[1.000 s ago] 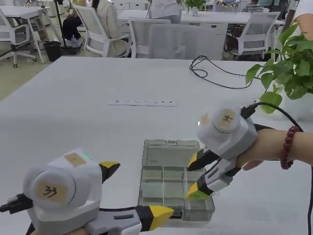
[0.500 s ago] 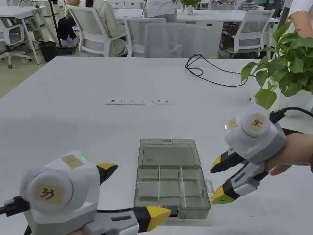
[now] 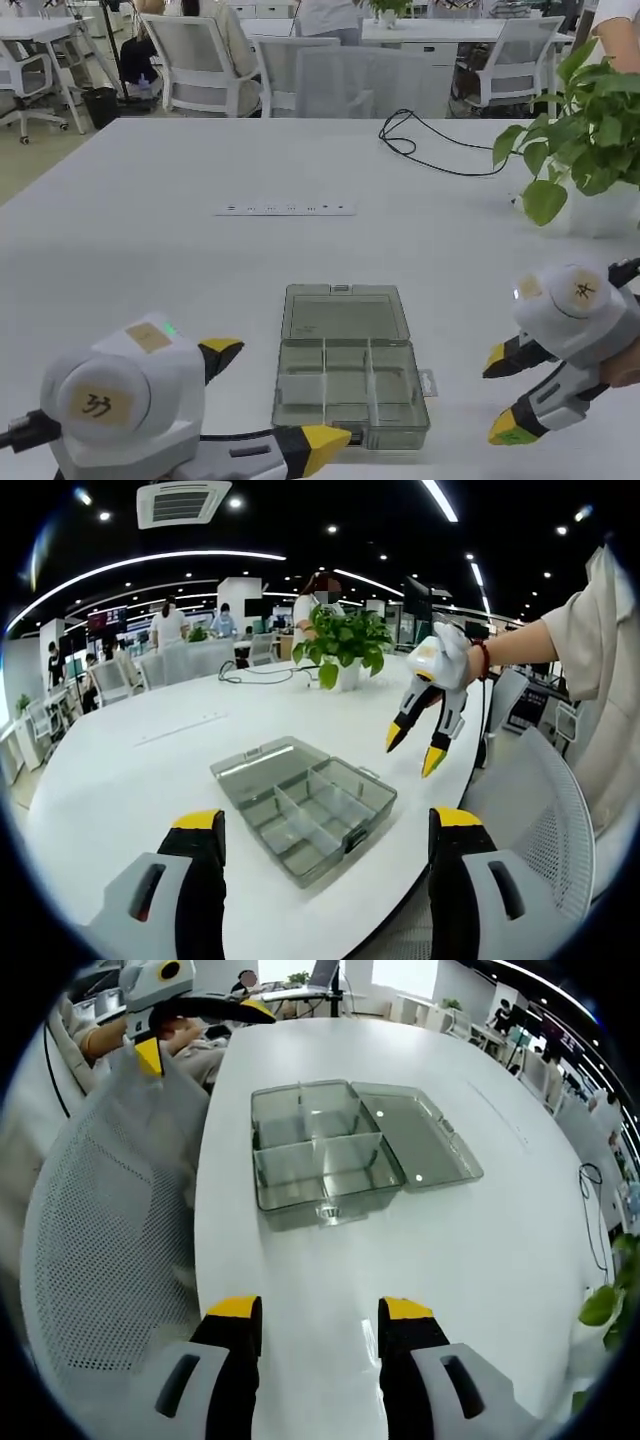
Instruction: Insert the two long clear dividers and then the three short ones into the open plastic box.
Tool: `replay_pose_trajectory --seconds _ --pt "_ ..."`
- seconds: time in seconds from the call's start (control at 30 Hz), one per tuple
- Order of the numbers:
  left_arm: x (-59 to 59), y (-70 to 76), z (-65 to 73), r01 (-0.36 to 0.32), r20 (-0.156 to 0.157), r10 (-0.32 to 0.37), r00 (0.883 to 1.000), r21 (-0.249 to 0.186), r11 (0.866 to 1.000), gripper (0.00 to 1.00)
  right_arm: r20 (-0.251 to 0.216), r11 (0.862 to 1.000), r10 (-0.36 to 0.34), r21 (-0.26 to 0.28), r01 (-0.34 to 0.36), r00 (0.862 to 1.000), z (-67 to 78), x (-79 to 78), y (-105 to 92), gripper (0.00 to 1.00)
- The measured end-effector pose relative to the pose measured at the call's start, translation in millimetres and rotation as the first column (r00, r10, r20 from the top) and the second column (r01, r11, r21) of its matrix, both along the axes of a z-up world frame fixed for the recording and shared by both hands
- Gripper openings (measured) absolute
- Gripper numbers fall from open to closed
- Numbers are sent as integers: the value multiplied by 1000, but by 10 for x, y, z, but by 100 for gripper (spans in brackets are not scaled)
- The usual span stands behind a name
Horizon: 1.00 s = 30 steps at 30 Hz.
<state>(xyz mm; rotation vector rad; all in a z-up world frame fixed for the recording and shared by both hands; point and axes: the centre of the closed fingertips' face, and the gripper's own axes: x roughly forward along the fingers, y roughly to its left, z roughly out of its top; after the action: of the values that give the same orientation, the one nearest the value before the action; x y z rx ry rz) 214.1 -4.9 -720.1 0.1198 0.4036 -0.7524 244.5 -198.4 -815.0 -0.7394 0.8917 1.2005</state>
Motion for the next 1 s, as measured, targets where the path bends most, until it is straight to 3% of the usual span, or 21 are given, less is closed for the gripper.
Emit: replay_pose_trajectory --seconds 0.47,1.0 --pt "-6 -14 -35 -8 -9 8 1000 7 1000 82 0 997 25 -72 -25 1000 -250 17 -329 42" --pt "9 9 -40 -10 -7 10 1000 28 1000 81 4 982 102 -158 -100 995 -377 68 -507 39"
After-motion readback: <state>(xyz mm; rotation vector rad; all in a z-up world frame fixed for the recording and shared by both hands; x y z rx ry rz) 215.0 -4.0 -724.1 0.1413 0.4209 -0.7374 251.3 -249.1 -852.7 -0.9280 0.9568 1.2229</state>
